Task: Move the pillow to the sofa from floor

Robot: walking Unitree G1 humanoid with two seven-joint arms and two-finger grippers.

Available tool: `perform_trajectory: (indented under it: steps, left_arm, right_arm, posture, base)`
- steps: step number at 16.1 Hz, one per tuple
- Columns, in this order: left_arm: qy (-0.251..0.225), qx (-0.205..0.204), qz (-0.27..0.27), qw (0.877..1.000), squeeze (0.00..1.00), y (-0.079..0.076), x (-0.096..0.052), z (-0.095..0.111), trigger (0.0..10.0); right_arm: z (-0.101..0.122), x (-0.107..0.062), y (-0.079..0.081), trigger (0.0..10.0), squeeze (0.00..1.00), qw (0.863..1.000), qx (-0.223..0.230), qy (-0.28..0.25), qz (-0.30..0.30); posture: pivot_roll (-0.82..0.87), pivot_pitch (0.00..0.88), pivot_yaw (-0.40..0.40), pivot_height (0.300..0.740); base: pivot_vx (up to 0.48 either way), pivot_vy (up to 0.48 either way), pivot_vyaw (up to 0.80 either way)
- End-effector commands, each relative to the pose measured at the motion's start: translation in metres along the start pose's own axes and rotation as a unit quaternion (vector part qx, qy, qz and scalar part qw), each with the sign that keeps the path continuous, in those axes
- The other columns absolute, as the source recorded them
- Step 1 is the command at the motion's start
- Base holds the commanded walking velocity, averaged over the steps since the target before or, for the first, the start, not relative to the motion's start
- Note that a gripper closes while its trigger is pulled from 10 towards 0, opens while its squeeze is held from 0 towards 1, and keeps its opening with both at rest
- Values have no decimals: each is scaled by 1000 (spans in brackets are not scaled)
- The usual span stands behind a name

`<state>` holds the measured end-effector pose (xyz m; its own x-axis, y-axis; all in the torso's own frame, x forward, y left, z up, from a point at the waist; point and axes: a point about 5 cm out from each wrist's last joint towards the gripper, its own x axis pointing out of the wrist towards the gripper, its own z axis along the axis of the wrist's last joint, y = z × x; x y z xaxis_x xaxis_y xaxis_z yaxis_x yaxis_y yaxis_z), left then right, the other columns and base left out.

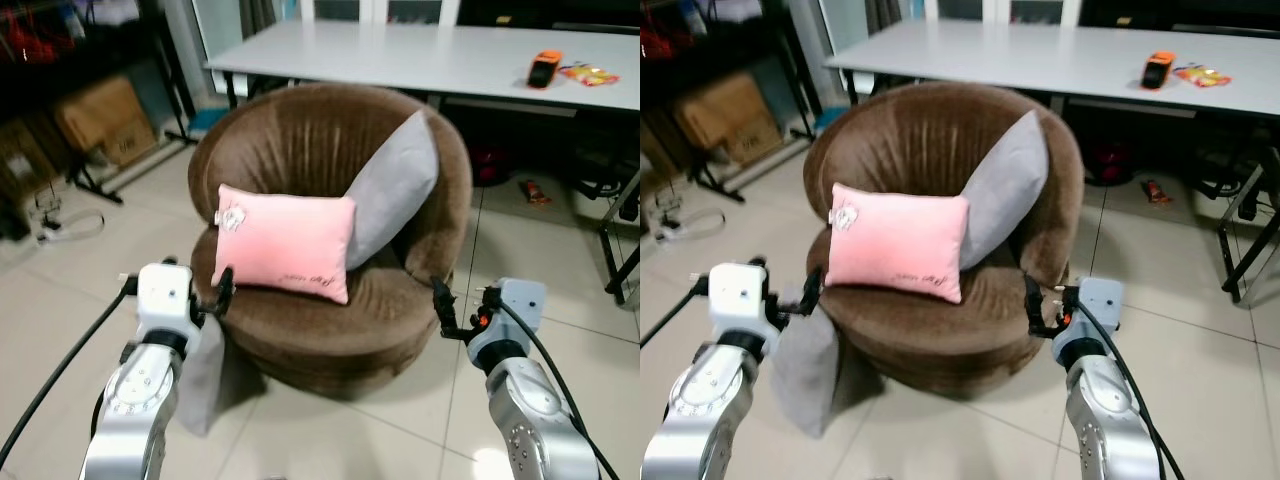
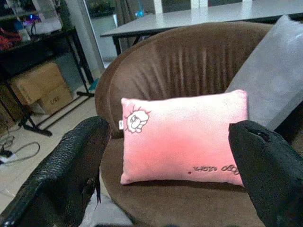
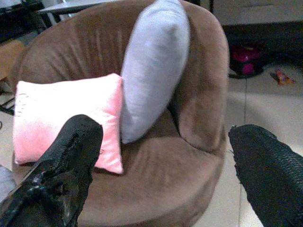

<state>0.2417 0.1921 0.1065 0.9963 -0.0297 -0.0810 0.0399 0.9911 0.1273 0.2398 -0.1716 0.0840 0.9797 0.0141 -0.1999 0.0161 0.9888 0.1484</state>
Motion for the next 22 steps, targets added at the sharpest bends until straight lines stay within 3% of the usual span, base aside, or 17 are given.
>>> perform_trajectory:
  steps: [1, 3, 4, 10, 13, 18, 22]
  left_arm:
    - [7, 6, 2, 1000, 302, 2, 0, -2, 10000]
    - [8, 4, -1, 1000, 302, 2, 1, -3, 10000]
    - [6, 6, -5, 1000, 306, 0, 2, -2, 10000]
    - [6, 6, -9, 1000, 310, -1, 3, -2, 10000]
    - [8, 6, -11, 1000, 306, -2, 2, -3, 10000]
    - [9, 6, -8, 1000, 306, 0, 1, -3, 10000]
    - [-3, 0, 7, 1000, 318, 6, 1, 1, 10000]
  right_arm:
    - [5, 3, 7, 10000, 0, 1000, -4, -18, 14]
    - [4, 3, 12, 10000, 0, 999, 6, -11, 34]
    - [2, 3, 10, 10000, 0, 1000, -11, -6, 20]
    - [-2, 5, 11, 10000, 0, 1000, 18, 11, 10]
    - [-2, 3, 10, 10000, 0, 1000, 10, 12, 7]
    - [-2, 0, 16, 10000, 0, 998, 56, 16, 34]
    - [-2, 3, 18, 10000, 0, 999, 13, 13, 36]
  posture:
    - [-78, 0, 57, 740]
    - [-84, 0, 59, 740]
    - [-77, 0, 56, 740]
    - [-81, 14, 47, 740]
    - [-80, 27, 46, 740]
    - [-76, 29, 44, 740]
    - [-71, 29, 45, 740]
  base:
    - [0, 307, 0]
    - [0, 326, 0]
    - [0, 349, 0]
    - [0, 372, 0]
    - [0, 389, 0]
    - [0, 388, 0]
    - [0, 0, 0]
